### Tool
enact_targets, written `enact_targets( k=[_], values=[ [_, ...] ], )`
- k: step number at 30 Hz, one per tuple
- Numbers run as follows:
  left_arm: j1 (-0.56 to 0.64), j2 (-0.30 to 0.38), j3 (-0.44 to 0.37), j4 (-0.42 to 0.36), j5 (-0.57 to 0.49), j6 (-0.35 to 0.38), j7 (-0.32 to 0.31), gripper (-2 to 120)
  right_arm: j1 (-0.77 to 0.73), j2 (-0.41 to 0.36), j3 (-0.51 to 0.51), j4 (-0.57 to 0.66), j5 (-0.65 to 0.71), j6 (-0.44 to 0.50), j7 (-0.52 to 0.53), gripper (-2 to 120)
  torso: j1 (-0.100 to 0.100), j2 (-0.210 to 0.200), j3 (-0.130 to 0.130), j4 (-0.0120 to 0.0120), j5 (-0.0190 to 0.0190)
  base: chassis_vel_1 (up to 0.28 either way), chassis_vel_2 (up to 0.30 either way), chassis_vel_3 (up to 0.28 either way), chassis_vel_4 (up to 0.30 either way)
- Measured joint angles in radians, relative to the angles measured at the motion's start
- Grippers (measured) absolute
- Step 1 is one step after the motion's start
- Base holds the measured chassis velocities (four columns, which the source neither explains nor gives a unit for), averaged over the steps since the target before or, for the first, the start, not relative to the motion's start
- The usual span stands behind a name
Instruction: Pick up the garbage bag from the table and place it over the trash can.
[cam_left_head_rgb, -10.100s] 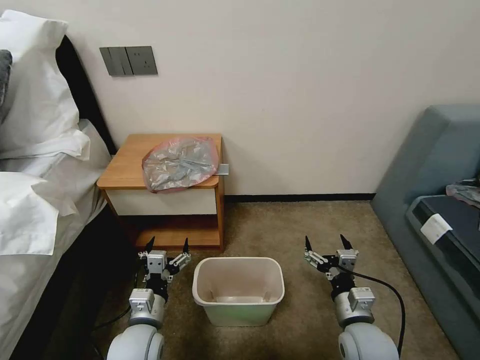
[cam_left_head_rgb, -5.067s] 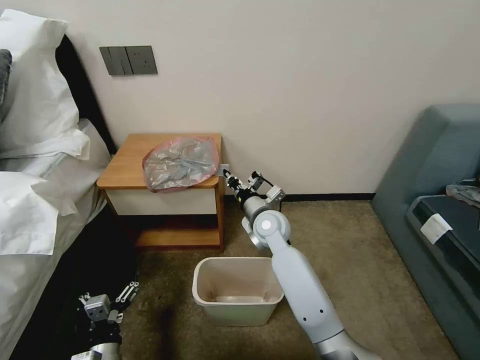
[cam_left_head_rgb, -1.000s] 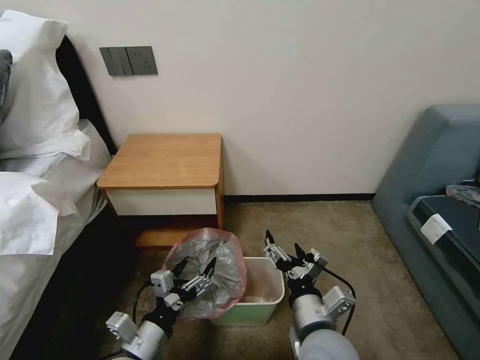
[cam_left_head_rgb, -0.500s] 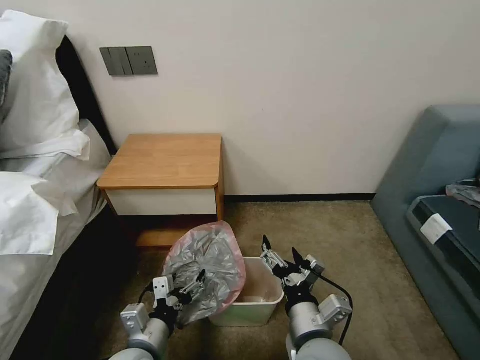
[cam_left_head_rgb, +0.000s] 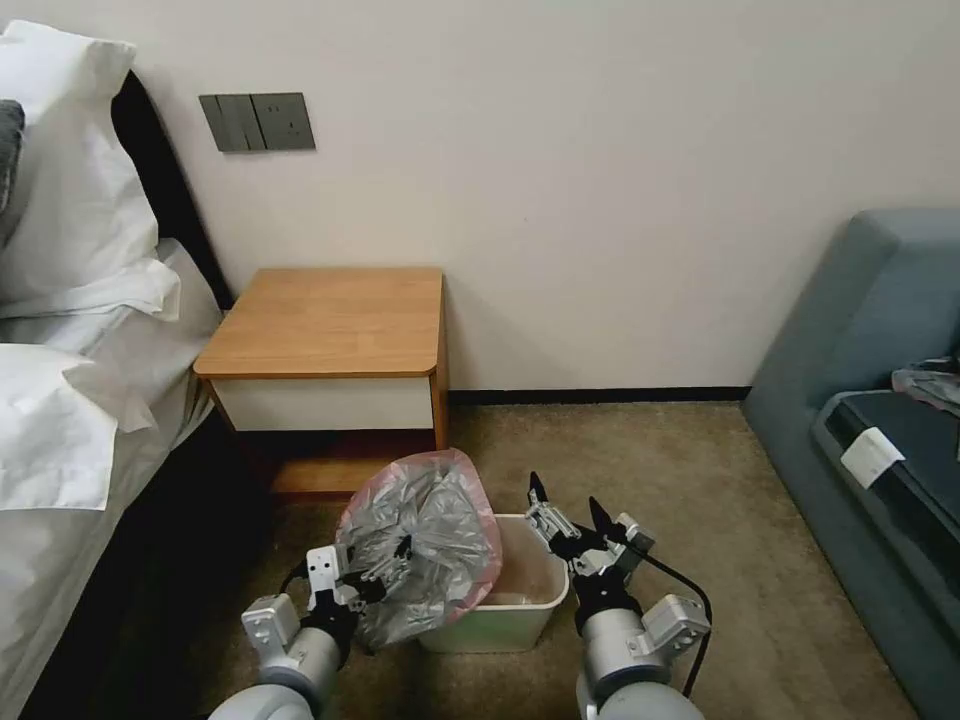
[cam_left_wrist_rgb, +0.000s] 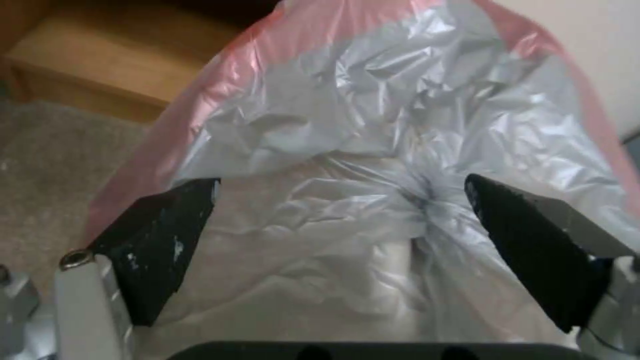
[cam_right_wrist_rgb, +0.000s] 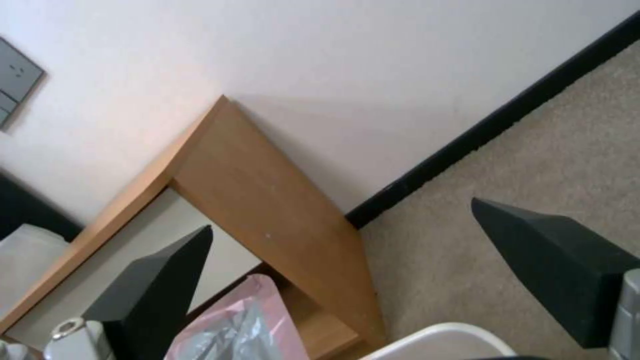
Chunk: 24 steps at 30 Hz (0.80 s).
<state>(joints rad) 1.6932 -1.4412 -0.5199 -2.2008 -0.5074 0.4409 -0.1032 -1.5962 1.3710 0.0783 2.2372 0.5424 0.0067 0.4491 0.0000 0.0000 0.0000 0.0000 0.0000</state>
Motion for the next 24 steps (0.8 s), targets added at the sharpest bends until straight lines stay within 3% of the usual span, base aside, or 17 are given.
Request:
enact_targets(
  k=[5,7,12,24],
  values=[
    [-0.007,-0.005,0.0,0.0,0.0,0.041,0.0,94,-0.003,0.007,-0.007,-0.002,-0.009,0.003,-0.003,100,0.0,0.0,0.0,0.0,0.0,0.0,0.0,0.0,0.0],
    [-0.017,-0.009,0.001,0.001,-0.002,0.101,0.005,93,-0.006,0.011,-0.008,-0.003,-0.013,0.006,-0.003,100,0.0,0.0,0.0,0.0,0.0,0.0,0.0,0.0,0.0],
    [-0.038,-0.024,0.0,0.009,0.009,0.171,0.014,93,-0.017,0.011,-0.003,-0.008,-0.018,0.017,-0.004,100,0.0,0.0,0.0,0.0,0.0,0.0,0.0,0.0,0.0],
    [-0.047,-0.033,0.003,0.016,0.091,0.194,0.015,91,-0.019,0.016,0.003,-0.006,-0.023,0.024,-0.004,100,0.0,0.0,0.0,0.0,0.0,0.0,0.0,0.0,0.0]
  ],
)
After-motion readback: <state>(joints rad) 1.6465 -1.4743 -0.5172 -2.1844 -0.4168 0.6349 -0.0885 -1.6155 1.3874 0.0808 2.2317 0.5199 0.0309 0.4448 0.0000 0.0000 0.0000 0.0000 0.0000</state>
